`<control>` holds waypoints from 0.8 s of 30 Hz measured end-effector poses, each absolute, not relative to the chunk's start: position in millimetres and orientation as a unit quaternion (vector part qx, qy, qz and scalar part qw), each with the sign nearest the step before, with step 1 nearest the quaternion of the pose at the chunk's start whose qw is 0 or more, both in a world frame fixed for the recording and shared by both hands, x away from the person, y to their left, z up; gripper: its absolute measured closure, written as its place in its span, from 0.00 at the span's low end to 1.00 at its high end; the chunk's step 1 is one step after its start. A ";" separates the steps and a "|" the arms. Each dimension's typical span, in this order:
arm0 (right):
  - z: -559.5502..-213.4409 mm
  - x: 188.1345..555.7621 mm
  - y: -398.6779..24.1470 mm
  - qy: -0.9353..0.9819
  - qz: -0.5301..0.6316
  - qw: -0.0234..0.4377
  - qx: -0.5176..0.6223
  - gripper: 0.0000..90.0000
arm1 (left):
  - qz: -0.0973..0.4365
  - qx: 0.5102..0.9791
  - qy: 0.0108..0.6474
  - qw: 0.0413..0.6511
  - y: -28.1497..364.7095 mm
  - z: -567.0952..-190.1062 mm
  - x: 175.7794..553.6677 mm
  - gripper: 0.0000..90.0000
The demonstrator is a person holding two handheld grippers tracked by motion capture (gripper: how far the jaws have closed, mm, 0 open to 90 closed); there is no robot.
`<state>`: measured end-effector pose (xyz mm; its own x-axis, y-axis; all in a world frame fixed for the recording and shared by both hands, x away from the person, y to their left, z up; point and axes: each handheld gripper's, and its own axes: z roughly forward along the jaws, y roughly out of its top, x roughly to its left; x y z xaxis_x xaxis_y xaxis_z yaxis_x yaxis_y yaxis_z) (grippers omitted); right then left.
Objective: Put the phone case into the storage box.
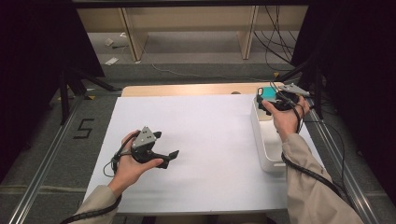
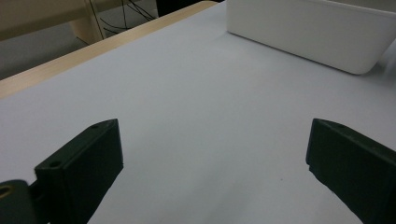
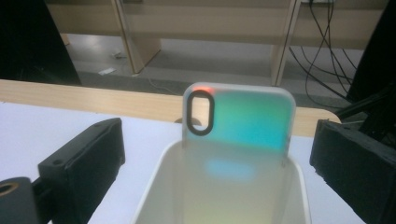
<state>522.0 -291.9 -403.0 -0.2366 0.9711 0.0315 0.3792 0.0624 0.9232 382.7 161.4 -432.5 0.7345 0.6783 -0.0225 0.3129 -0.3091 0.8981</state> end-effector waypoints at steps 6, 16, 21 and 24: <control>-403.9 514.2 -292.3 0.654 0.449 0.327 0.514 0.07 | 0.184 0.788 0.315 0.496 161.6 -432.6 382.8 0.03; -402.7 501.3 -289.6 0.664 0.455 0.325 0.497 0.09 | 0.185 0.788 0.315 0.496 161.9 -432.4 383.0 0.03; -400.9 495.7 -286.6 0.666 0.462 0.325 0.487 0.10 | 0.185 0.788 0.315 0.496 161.6 -432.4 382.8 0.03; -399.7 492.6 -284.8 0.668 0.467 0.323 0.481 0.10 | 0.185 0.788 0.316 0.496 161.9 -432.4 383.0 0.03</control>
<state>492.6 -284.8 -399.7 -0.3287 0.9443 0.0170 0.3397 0.1014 0.9351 383.0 161.9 -432.4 0.7323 0.6806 -0.0222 0.3145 -0.3091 0.8975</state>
